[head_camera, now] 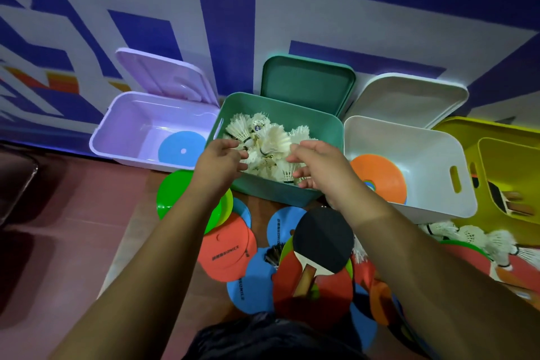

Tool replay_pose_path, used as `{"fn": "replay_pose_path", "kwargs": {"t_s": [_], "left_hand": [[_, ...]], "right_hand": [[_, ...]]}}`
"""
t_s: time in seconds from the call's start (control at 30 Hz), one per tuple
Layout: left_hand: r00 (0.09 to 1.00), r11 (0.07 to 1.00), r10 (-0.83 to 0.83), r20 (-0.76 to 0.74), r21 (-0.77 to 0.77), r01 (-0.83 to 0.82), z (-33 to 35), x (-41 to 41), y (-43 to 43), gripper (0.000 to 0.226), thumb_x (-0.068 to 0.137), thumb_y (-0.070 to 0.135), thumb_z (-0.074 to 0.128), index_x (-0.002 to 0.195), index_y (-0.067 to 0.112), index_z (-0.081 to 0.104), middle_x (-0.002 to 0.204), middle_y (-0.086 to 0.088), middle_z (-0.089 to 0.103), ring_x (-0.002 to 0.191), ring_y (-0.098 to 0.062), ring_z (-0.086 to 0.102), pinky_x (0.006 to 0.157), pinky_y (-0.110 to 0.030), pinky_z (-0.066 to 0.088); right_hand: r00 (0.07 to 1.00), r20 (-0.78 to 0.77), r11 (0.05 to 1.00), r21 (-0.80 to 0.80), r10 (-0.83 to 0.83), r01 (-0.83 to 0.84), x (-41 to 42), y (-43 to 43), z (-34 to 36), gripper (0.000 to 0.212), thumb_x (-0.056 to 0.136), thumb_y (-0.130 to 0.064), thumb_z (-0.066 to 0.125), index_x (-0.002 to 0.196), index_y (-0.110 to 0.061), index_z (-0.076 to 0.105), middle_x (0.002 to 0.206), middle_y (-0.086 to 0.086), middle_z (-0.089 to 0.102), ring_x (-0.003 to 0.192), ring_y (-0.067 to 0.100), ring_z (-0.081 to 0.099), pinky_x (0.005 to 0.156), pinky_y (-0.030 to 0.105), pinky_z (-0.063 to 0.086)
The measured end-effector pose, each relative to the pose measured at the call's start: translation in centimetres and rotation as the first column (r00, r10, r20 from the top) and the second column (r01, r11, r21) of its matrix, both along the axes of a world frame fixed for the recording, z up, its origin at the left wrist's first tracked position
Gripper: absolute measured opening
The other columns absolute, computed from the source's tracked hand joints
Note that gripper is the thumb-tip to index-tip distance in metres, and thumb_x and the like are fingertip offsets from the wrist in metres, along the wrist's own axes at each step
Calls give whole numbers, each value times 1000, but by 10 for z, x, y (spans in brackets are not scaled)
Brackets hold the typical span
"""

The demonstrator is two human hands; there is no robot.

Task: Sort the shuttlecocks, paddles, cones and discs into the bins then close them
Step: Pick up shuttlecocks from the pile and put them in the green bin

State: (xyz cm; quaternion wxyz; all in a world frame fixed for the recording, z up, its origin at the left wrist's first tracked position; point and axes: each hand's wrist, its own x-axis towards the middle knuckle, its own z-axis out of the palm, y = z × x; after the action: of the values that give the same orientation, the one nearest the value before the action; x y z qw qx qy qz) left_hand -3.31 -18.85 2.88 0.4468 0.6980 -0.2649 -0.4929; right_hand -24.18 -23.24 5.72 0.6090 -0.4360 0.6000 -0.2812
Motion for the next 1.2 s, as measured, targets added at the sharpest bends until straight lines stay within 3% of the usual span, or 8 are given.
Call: {"fn": "replay_pose_path", "kwargs": {"t_s": [0.2,0.5,0.7,0.83,0.97,1.2], "left_hand": [[999,1000,-19,38,0,19,9,-4,16,26,100,8,49,122,13,61,103,-4,77,82,-21,70,72,-36,56],[992,993,-115,58,13,114,17,-49,39,23,99,4,49,114,9,65,96,-8,78,78,-21,68,72,-39,53],[964,966,-258,60,12,257,19,-110,45,22,100,3,50,115,7,65,94,-8,78,74,-20,67,70,-36,53],[925,927,-375,67,15,374,21,-160,45,19,101,6,51,112,10,66,88,-4,79,73,-18,69,73,-38,56],[868,870,-492,65,13,492,25,-216,45,19,103,4,50,114,8,65,87,-5,77,70,-15,68,67,-31,54],[737,746,-665,118,61,663,12,-286,51,15,104,5,51,113,7,63,92,-11,76,75,-19,67,66,-28,54]], "right_hand": [[992,-129,997,-76,-18,8,-6,17,-1,21,100,-18,57,117,-24,68,96,-5,79,64,12,65,58,32,57],[990,-96,995,-30,-100,97,-64,56,-12,21,102,-12,52,109,-19,71,89,3,76,60,14,60,54,31,51],[956,-37,952,-107,-292,287,-126,83,-11,21,102,-8,51,108,-12,71,78,1,68,56,11,54,53,29,47],[911,-21,908,-99,-411,407,-175,103,-12,18,102,-7,53,107,-7,70,74,0,67,51,10,52,49,27,44],[865,-38,863,-100,-501,495,-230,126,-19,18,102,-6,53,108,-6,70,70,-1,67,52,13,52,52,31,42],[830,-78,833,-97,-553,545,-306,167,-35,20,103,-13,53,103,-19,73,72,-3,71,58,15,56,51,31,46]]}}
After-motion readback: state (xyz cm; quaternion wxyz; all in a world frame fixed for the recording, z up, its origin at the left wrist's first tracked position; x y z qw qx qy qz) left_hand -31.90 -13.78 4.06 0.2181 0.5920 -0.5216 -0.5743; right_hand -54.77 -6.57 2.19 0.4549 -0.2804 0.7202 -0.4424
